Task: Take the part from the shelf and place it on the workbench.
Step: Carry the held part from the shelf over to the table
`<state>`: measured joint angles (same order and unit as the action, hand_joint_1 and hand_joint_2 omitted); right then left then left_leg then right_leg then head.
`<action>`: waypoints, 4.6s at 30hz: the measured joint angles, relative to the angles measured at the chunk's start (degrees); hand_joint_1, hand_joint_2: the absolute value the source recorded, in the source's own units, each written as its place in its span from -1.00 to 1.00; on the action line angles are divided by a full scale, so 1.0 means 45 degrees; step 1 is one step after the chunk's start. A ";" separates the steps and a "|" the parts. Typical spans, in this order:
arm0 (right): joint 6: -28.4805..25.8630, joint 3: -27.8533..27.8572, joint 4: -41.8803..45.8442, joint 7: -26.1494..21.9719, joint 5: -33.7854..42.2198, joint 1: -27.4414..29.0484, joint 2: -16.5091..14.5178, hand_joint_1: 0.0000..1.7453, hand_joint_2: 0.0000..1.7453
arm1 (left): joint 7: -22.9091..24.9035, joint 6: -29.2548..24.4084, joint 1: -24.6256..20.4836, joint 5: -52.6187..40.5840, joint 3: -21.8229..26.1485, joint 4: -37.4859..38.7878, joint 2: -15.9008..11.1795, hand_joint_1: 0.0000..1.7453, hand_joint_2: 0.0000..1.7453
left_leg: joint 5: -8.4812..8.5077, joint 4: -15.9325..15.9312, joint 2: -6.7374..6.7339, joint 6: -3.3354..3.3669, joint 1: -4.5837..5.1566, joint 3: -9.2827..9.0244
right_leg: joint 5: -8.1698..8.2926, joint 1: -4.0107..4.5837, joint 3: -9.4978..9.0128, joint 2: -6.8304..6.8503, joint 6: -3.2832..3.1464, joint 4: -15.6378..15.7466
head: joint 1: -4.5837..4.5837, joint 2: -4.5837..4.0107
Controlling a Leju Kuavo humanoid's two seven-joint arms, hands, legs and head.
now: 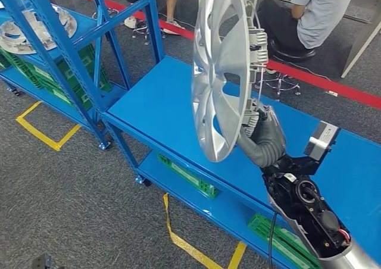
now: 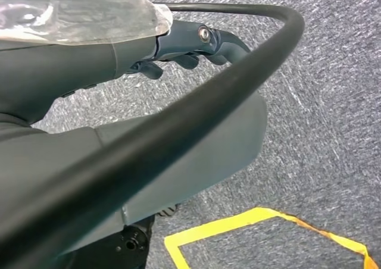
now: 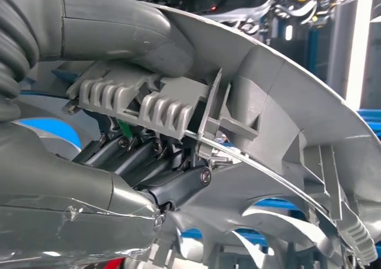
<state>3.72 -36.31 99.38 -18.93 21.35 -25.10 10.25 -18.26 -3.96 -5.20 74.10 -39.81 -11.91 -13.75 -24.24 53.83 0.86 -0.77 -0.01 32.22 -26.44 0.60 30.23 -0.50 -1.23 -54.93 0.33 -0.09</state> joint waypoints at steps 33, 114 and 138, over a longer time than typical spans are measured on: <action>0.1854 -0.2544 -0.1335 -0.0339 -0.1066 0.0181 -0.1986 0.78 1.00 | -0.0059 0.0053 -0.0103 -0.0295 -0.0013 0.0016 0.0036 -1.00 -1.00 | -0.0171 -0.0113 0.0995 -0.0481 -0.0526 -0.0267 | -0.0070 -0.0733 0.0226 -0.0885 0.0880 -0.0422 | -0.0239 0.0000; 0.2279 -0.4960 -0.4203 -0.0482 -0.1117 -0.0631 -0.3944 0.78 1.00 | 0.0007 -0.0189 -0.0032 -0.0068 -0.0005 0.0021 0.0081 -1.00 -1.00 | 0.0144 -0.0013 -0.0342 -0.0108 -0.0280 0.0147 | -0.0588 -0.0088 0.0048 0.0640 0.0326 -0.0543 | 0.0171 0.0001; 0.2410 -0.5014 -0.4263 -0.0547 -0.1116 -0.0558 -0.4010 0.78 1.00 | 0.0080 -0.0209 -0.0036 -0.0058 -0.0006 0.0024 0.0010 -1.00 -1.00 | -0.0005 0.0800 -0.0505 -0.0725 -0.0364 0.0574 | 0.0125 -0.0121 -0.0167 0.0721 -0.0062 0.0257 | 0.0351 -0.0001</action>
<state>14.57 -58.87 80.19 -21.39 16.33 -27.61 -7.79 -17.90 -4.90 -5.36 73.83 -39.84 -11.80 -13.71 -24.26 57.43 -1.42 -4.03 -1.65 34.80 -25.88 0.06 29.48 2.74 -1.51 -53.77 1.91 -0.10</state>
